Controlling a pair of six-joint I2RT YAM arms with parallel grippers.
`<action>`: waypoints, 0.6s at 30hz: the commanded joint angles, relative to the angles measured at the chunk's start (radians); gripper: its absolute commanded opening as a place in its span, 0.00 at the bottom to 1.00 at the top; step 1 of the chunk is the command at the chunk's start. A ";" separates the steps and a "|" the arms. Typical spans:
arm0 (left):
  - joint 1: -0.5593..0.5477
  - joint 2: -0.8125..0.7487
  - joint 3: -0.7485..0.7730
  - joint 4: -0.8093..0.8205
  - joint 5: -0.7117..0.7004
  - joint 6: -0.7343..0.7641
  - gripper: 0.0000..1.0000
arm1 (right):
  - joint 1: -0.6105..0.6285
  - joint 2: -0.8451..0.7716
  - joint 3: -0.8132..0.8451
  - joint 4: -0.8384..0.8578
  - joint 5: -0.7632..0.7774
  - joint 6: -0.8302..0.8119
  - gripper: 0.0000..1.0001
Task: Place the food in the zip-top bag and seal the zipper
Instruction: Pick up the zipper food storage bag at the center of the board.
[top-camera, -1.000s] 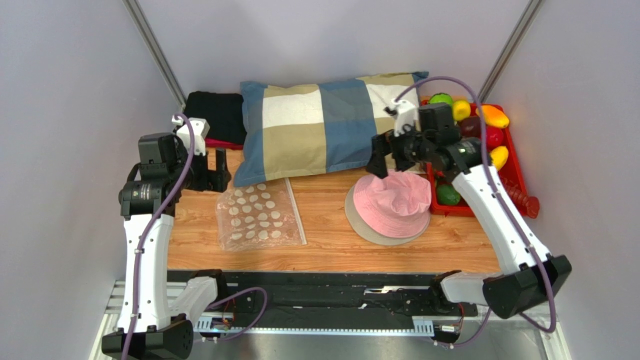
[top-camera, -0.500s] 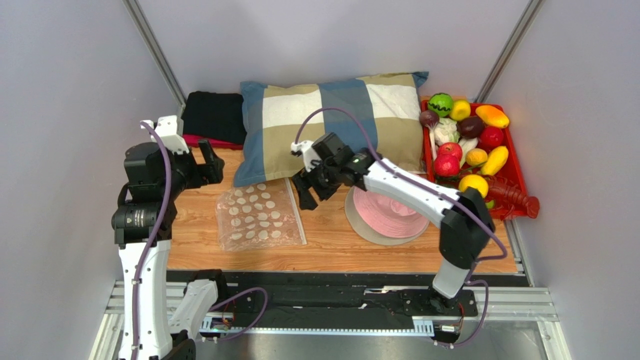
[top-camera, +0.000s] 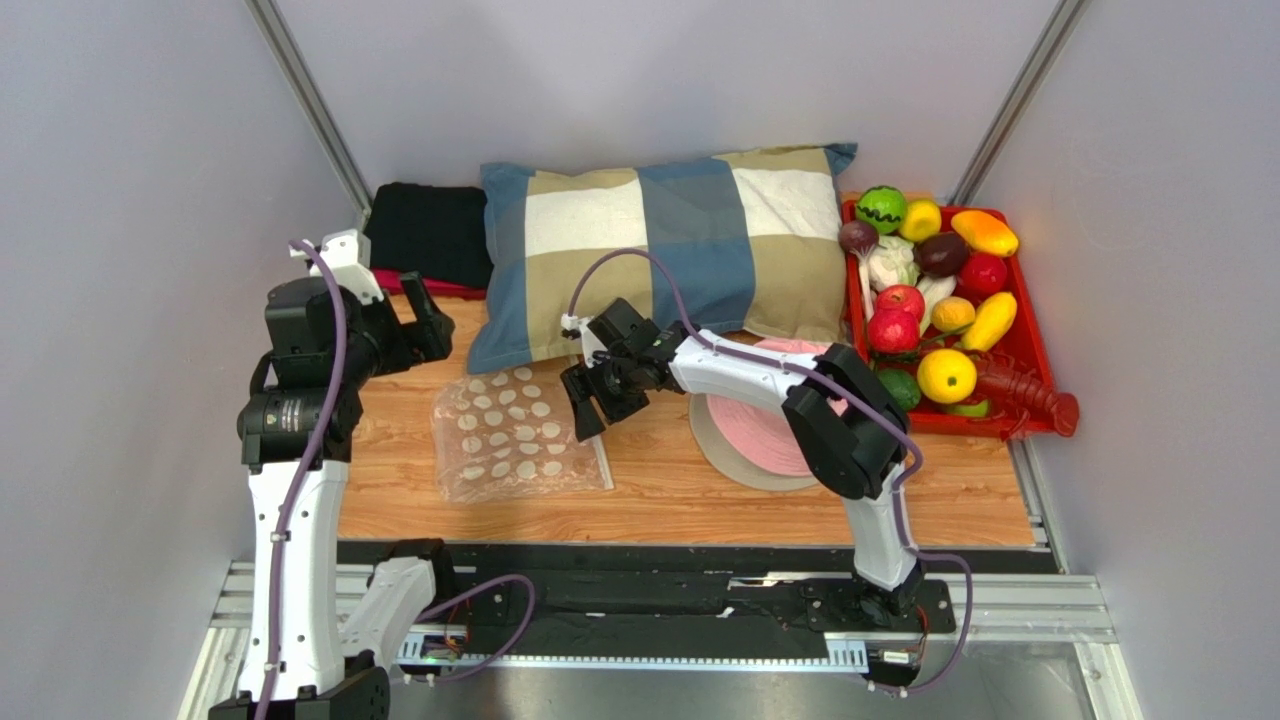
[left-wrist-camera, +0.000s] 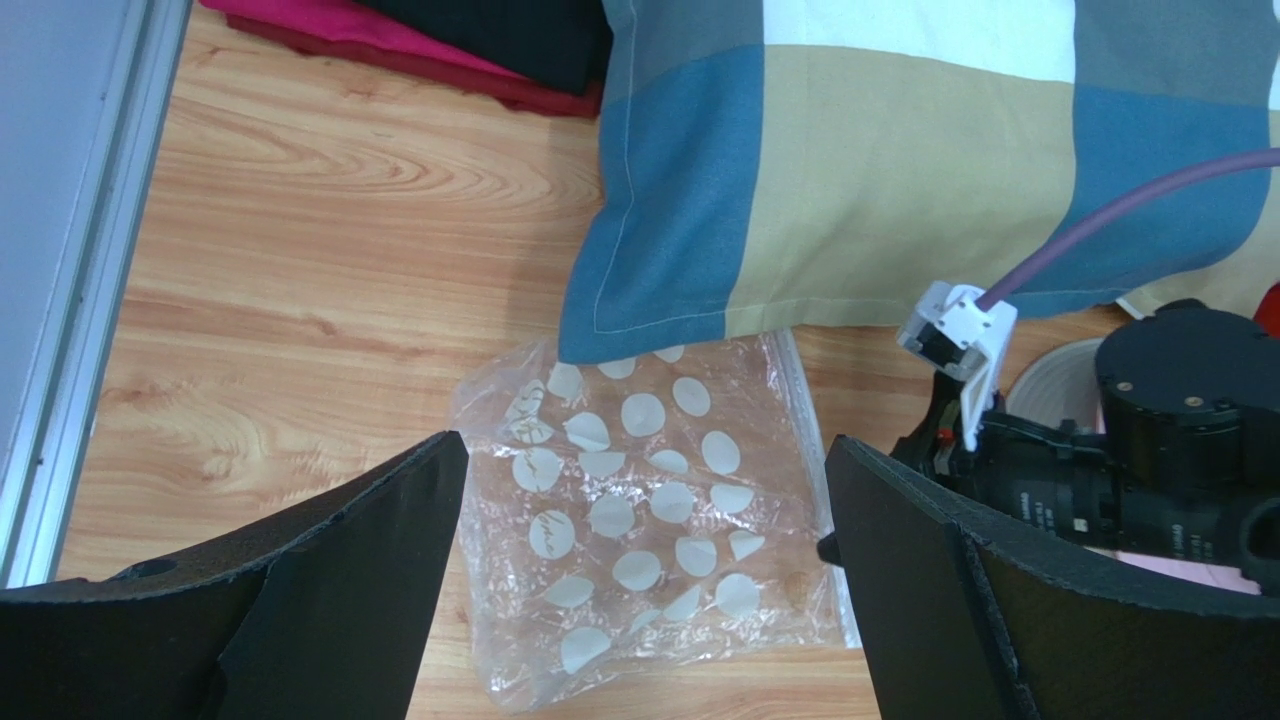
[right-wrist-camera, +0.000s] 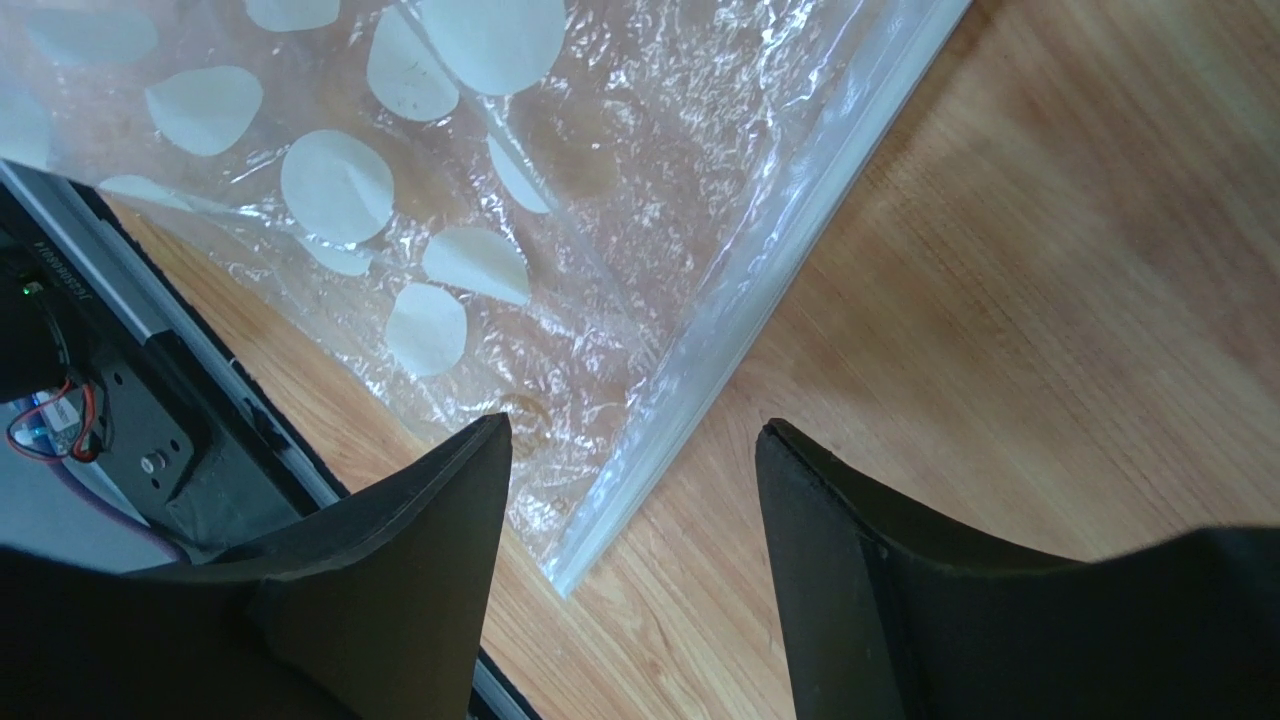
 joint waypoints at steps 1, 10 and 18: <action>0.001 0.000 -0.004 0.045 -0.003 -0.029 0.99 | -0.001 0.045 0.043 0.083 -0.031 0.053 0.63; 0.001 0.019 0.002 0.045 0.011 -0.038 0.99 | -0.004 0.046 0.026 0.083 -0.091 0.054 0.13; 0.001 -0.013 0.017 0.019 0.083 0.000 0.99 | -0.019 -0.257 -0.096 -0.036 -0.126 -0.166 0.00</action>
